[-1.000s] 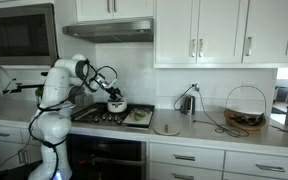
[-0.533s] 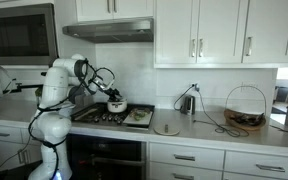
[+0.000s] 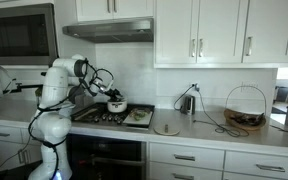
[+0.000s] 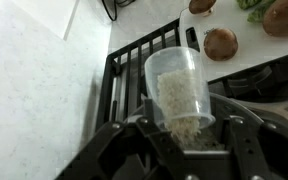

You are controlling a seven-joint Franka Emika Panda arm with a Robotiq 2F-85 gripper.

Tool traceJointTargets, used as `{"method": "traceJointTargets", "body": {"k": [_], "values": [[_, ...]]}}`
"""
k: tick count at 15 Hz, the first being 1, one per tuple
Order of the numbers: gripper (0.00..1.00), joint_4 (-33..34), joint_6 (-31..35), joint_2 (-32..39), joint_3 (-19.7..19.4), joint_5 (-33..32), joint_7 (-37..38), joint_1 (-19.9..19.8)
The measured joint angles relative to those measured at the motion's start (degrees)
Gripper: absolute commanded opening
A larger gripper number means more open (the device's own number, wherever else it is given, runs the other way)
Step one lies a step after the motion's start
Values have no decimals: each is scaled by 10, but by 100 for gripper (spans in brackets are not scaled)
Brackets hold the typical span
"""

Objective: Pour the contents of the cup into the pot

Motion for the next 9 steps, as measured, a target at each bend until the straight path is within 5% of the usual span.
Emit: {"method": "traceJointTargets", "body": {"k": [9], "values": [[30,-6,14,-12,1,-47,42,0]]}}
